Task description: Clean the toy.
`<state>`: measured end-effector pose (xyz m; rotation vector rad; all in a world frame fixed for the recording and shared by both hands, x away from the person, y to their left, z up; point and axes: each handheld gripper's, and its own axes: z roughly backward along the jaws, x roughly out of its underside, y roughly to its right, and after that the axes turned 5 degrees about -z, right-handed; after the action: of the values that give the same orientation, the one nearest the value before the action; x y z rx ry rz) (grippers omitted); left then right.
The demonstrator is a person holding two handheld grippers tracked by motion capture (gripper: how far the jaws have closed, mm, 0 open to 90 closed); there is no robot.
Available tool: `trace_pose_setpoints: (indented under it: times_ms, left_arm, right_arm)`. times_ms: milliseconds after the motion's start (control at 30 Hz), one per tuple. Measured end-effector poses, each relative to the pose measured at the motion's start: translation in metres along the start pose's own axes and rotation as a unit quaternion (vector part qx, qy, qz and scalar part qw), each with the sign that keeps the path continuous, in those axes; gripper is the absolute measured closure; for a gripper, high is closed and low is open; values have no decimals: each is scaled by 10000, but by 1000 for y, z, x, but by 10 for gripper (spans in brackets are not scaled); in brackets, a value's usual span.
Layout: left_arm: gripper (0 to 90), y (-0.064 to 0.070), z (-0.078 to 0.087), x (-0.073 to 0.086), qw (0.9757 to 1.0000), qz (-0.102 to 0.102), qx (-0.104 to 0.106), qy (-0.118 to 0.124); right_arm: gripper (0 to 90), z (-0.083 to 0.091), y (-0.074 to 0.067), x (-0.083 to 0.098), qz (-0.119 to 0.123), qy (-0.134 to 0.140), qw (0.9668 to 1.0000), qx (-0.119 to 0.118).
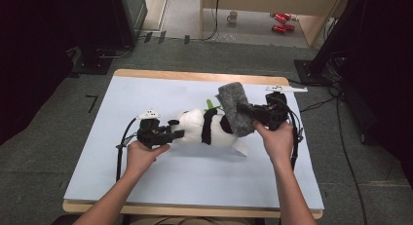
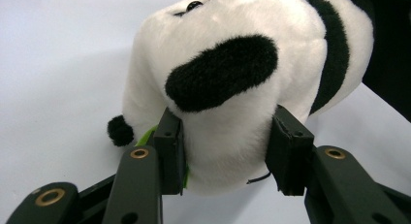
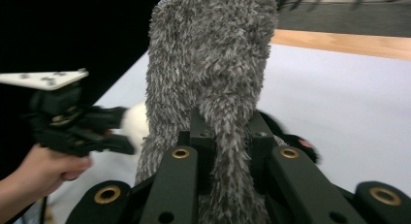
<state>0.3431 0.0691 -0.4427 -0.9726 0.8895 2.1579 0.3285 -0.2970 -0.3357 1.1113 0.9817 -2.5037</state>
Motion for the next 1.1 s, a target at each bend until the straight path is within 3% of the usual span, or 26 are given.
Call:
trace_pose_setpoints:
  times_ms: [167,300,400,433,467,567,733,800,867,1100]
  left_arm:
    - [547,0,0,0,10000,-53,-21,20]
    - [539,0,1,0,9999,-94,-38,30]
    - [531,0,1,1,9999,-129,-9,37]
    - [522,-1,1,1,9999,-133,18,45]
    - [508,-2,1,1,9999,-131,55,54]
    - [430,-4,1,1,9997,-106,168,134]
    - [377,-5,1,2,9991,-297,239,169]
    - [372,-6,2,3,9987,-386,271,184]
    - [374,-7,4,4,9966,-747,320,152]
    - [376,-11,6,4,9898,-1361,398,101]
  right_arm:
    - [796,-19,-26,5,190,-241,9987,-419]
    - [795,-41,-39,17,335,-661,9959,-512]
    - [795,-52,-34,27,333,-875,9949,-363]
    - [795,-55,-31,30,361,-976,9945,-141]
    - [795,-57,-28,32,399,-1002,9941,-64]
    - [795,-58,-17,33,258,-877,9957,-153]
    - [795,-58,-15,32,317,-829,9960,-128]
    - [795,-58,-14,31,307,-809,9962,-131]
    - [795,-57,-12,30,320,-797,9962,-108]
    - [794,-55,-6,26,255,-747,9968,-77]
